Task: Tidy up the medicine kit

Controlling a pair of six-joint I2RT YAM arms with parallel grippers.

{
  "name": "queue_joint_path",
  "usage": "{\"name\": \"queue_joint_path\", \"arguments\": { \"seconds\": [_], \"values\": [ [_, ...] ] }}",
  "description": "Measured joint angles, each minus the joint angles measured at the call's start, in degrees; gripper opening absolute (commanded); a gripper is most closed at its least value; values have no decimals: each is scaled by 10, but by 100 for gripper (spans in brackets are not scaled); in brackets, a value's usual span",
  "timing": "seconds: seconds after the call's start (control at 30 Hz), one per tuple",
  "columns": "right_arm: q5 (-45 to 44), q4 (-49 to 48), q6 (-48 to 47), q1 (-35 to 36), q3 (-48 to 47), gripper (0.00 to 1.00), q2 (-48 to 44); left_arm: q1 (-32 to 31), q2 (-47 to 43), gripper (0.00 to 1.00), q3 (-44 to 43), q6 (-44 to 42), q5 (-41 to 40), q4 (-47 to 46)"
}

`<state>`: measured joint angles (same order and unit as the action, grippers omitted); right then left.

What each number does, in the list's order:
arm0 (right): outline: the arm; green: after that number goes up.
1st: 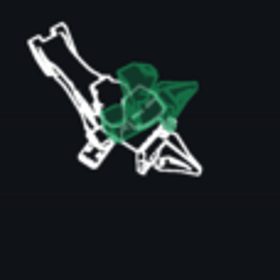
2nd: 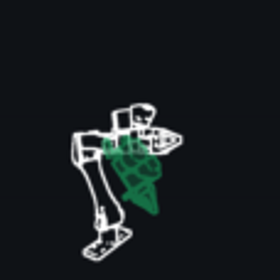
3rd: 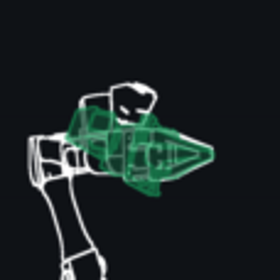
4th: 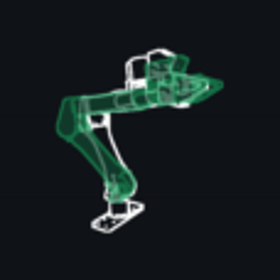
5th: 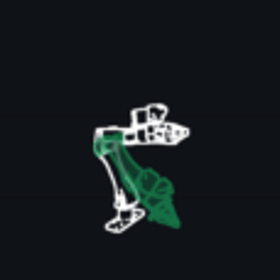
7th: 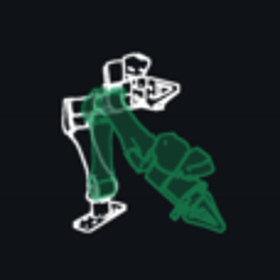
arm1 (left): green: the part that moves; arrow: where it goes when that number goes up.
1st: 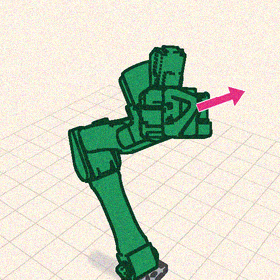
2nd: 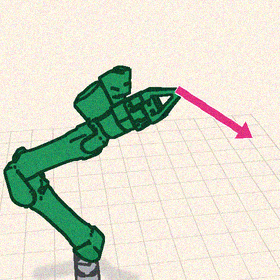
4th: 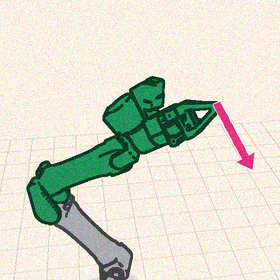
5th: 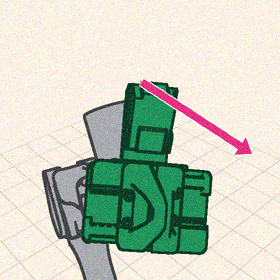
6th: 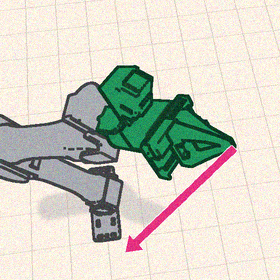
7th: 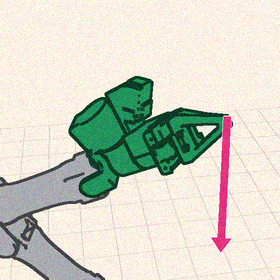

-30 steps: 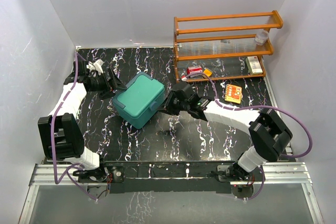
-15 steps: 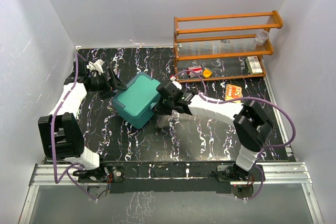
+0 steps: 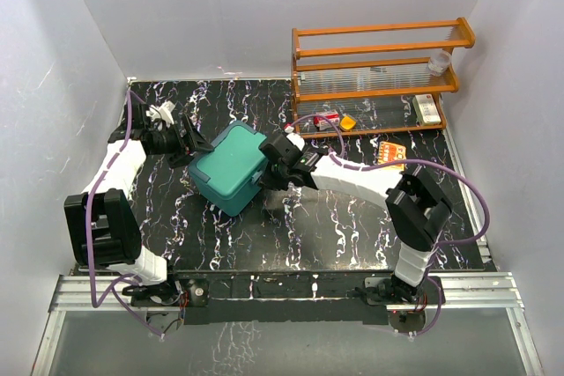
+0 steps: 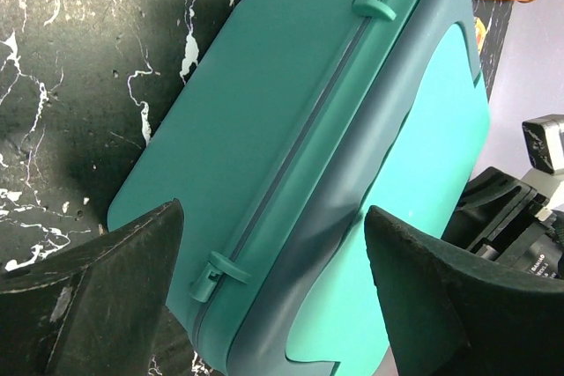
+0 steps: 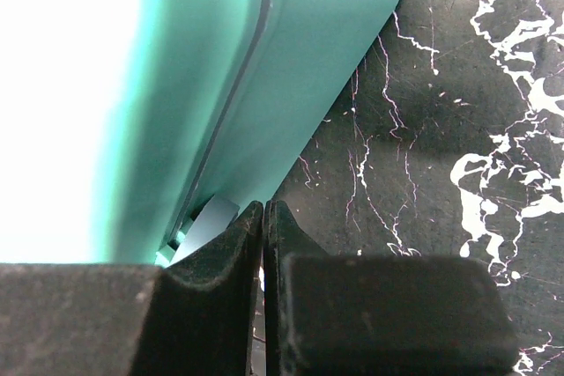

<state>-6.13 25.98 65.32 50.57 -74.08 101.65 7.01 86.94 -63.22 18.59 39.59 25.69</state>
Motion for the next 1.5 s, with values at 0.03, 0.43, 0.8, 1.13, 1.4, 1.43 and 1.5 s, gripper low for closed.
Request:
{"name": "queue_joint_path", "arguments": {
  "seconds": [0.03, 0.43, 0.8, 1.13, 1.4, 1.43, 1.5],
  "values": [
    [0, 0, -3, 0, -1, 5, 0, 0, 0, 81, 2, 0, 0, 0],
    [0, -3, -24, 0, -5, 11, -37, -2, 0, 81, 6, 1, 1, -1],
    [10, -31, -30, 0, -12, 15, -58, -2, 0, 80, 7, 1, 1, -3],
    [38, -95, -31, 0, -7, 27, -65, -4, 0, 80, 7, 1, 0, -4],
    [6, -89, -30, 0, 47, 59, -125, -5, -5, 72, 21, 33, 5, -20],
    [-5, -77, -27, 0, 49, 61, -134, -7, -11, 71, 30, 43, 7, -26],
    [-20, -60, -23, 0, 50, 65, -147, -10, -24, 69, 47, 57, 9, -36]
  ]
}}
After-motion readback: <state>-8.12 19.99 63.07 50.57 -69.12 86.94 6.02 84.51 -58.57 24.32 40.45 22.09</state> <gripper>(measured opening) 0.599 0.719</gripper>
